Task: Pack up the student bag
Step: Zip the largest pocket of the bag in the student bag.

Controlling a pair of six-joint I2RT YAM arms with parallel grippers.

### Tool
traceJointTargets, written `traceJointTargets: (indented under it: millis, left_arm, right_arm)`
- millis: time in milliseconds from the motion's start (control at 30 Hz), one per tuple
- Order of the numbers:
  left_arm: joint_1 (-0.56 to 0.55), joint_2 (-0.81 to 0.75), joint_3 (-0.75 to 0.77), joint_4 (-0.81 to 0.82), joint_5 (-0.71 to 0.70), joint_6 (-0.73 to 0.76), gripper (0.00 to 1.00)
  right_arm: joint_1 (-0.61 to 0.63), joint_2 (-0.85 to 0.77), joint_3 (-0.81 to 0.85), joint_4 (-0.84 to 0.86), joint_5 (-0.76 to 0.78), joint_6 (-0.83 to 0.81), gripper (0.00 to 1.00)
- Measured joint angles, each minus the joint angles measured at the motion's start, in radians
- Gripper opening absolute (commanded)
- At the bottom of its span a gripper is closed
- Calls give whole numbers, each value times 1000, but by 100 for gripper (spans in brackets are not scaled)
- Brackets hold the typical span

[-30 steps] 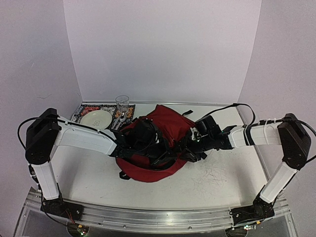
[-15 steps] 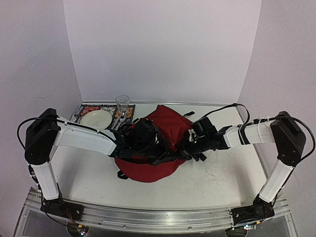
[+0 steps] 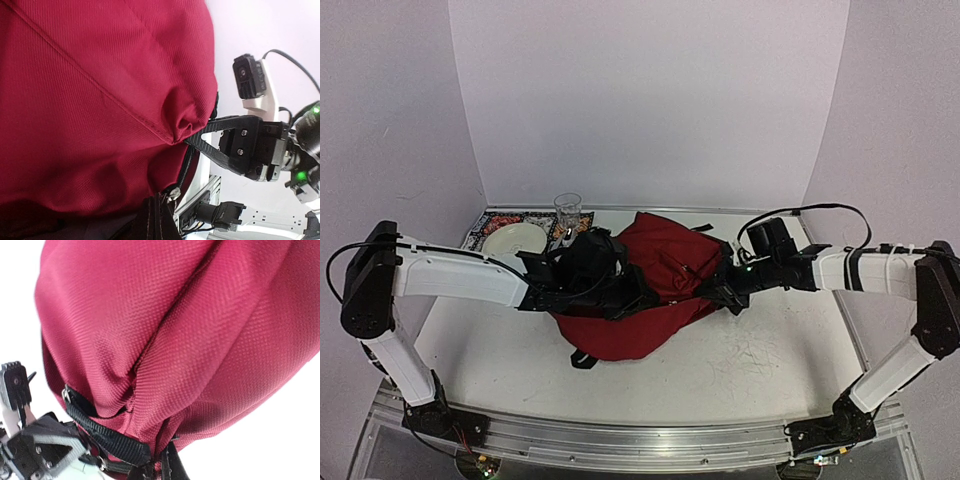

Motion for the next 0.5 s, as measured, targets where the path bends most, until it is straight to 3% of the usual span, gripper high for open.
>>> traceJointTargets:
  millis: [500]
  left_arm:
    - [10, -29, -16, 19, 46, 81, 0]
  right_arm:
    - [-99, -16, 4, -50, -155, -154, 0]
